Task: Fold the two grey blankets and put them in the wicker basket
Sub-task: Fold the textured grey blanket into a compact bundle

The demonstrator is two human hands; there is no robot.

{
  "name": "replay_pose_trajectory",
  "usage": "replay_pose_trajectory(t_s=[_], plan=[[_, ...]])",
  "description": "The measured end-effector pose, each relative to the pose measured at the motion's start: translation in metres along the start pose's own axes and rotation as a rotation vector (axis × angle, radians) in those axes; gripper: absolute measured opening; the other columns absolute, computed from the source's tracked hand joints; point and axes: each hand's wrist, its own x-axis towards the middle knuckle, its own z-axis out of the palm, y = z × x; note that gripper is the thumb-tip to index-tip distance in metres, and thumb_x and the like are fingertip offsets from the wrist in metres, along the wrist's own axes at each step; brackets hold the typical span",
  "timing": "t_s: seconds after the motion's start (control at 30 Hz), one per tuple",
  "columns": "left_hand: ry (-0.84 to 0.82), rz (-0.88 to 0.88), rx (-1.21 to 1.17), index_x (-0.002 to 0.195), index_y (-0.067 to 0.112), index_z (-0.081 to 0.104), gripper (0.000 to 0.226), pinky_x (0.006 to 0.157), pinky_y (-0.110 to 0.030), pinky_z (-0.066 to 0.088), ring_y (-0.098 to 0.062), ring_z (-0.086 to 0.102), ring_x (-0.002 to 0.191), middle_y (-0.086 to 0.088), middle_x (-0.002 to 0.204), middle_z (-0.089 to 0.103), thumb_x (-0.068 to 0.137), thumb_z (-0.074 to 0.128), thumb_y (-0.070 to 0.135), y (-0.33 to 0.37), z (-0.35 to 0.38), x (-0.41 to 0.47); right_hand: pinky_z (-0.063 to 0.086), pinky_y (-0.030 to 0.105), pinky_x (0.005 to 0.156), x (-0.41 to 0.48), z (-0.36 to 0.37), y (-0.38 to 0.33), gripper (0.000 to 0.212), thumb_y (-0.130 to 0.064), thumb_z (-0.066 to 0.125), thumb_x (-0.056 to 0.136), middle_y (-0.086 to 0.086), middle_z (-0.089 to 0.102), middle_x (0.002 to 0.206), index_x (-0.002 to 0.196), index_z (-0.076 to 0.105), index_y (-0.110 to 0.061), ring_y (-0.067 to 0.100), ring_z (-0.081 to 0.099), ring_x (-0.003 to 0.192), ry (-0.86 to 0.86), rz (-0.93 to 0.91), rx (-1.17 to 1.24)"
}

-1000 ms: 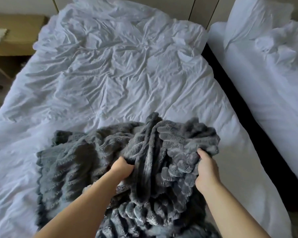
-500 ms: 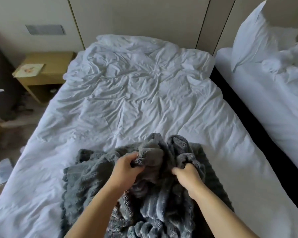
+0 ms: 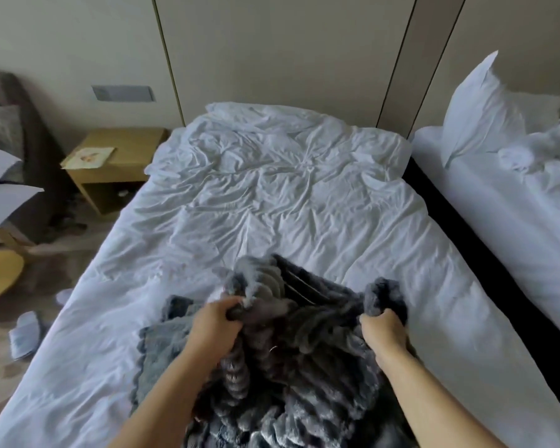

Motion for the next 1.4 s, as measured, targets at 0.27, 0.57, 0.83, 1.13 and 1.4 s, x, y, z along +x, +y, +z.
replay_pose_trajectory(t_s=[0.27, 0.57, 0.83, 1.13, 1.4], plan=[[-0.739, 0.418, 0.145, 0.122, 0.025, 0.065, 0.041, 0.087, 0.008, 0.015, -0.006, 0.048, 0.112, 0.004, 0.121, 0.054, 0.081, 0.062, 0.019, 0.012, 0.069, -0.058, 0.044, 0.026, 0.075, -0.044, 0.039, 0.011, 0.071, -0.055, 0.074, 0.068, -0.002, 0.061, 0.100, 0.120, 0.058, -0.009, 0.015, 0.059, 0.090, -0.441, -0.073, -0.072], [-0.226, -0.483, -0.116, 0.112, 0.016, 0.065, 0.027, 0.068, -0.031, 0.051, -0.018, 0.063, 0.078, -0.004, 0.098, 0.068, 0.085, 0.058, 0.014, -0.048, 0.075, -0.039, 0.025, 0.031, 0.054, -0.050, 0.040, 0.011, 0.022, -0.017, 0.058, 0.079, 0.000, 0.035, 0.066, 0.071, 0.037, -0.016, 0.016, 0.031, 0.058, -0.448, -0.098, -0.099], [-0.389, -1.153, -1.340, 0.064, 0.007, 0.063, 0.034, 0.033, -0.015, 0.033, -0.011, 0.042, 0.033, -0.002, 0.050, 0.056, 0.088, 0.060, 0.031, -0.072, 0.080, -0.021, 0.036, 0.029, 0.065, -0.069, 0.037, 0.001, 0.017, -0.018, 0.065, 0.071, -0.001, 0.053, 0.067, 0.060, 0.052, -0.020, 0.016, 0.047, 0.067, -0.723, -0.165, -0.004], [-0.363, -0.920, -0.804, 0.073, 0.005, 0.062, 0.018, 0.040, -0.022, 0.046, -0.018, 0.058, 0.039, -0.007, 0.050, 0.060, 0.091, 0.057, 0.006, -0.048, 0.082, -0.024, 0.043, 0.030, 0.080, -0.062, 0.034, -0.011, 0.038, -0.046, 0.056, 0.091, -0.001, 0.061, 0.113, 0.113, 0.058, -0.015, 0.010, 0.055, 0.088, -0.468, -0.046, 0.181], [-0.362, -1.052, -1.270, 0.084, 0.000, 0.047, 0.006, 0.073, -0.042, 0.048, -0.032, 0.054, 0.063, -0.017, 0.074, 0.051, 0.086, 0.042, 0.001, -0.041, 0.082, -0.018, 0.038, 0.010, 0.048, -0.081, 0.022, -0.048, 0.023, -0.025, 0.055, 0.092, -0.016, 0.053, 0.053, 0.070, 0.051, -0.022, -0.001, 0.047, 0.049, -0.058, -0.537, 0.333]])
